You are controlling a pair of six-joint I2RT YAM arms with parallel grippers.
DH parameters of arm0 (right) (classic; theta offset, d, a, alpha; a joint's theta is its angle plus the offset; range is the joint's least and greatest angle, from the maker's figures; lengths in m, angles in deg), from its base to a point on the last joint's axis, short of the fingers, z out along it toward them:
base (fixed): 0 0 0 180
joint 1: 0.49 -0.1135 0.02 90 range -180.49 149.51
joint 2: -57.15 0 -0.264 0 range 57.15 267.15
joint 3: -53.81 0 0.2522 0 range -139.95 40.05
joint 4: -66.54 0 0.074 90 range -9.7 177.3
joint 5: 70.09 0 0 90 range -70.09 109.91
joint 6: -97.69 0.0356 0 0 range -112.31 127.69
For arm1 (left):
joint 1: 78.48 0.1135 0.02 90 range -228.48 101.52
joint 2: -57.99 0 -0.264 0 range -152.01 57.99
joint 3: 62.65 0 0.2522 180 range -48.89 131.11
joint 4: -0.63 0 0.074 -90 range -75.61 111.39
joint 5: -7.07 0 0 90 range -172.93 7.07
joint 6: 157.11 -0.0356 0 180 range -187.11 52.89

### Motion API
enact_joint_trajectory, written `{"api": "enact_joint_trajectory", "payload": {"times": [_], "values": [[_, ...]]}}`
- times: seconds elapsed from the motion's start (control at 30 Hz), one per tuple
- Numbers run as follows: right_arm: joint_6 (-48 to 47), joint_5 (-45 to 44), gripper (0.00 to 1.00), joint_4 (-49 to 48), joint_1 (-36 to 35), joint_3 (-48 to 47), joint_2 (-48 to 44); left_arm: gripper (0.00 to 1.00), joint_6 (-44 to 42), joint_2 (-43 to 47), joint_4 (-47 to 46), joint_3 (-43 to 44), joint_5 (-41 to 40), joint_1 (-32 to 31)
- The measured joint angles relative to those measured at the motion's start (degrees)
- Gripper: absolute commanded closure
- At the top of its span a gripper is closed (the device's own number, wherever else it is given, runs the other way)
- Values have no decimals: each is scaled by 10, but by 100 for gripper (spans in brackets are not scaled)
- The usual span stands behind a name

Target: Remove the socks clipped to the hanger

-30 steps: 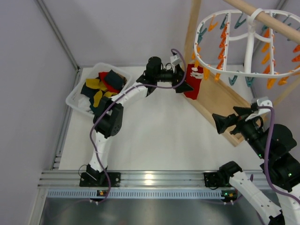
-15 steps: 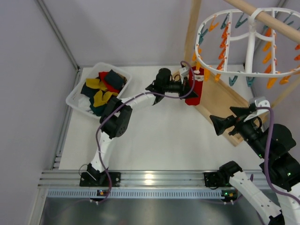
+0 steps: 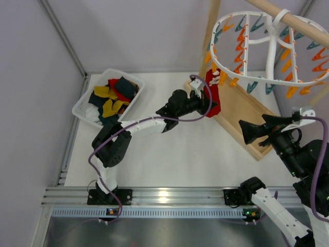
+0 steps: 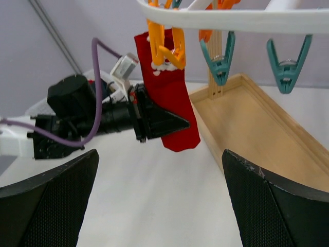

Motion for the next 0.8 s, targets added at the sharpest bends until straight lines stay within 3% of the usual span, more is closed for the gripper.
{"api": "enact_joint_trajectory", "payload": {"times": [0.17, 0.43, 0.57, 0.8], "values": [[30, -24, 1, 4, 0, -59, 33, 100, -58, 29, 15, -9, -207, -93], [42, -23, 5, 26, 0, -135, 137, 100, -196, -23, 86, 89, -495, -243], [34, -25, 9, 52, 0, -160, 183, 100, -253, -51, 100, 115, -584, -280], [9, -42, 25, 113, 0, -246, 232, 100, -358, -116, 112, 191, -708, -309]]}}
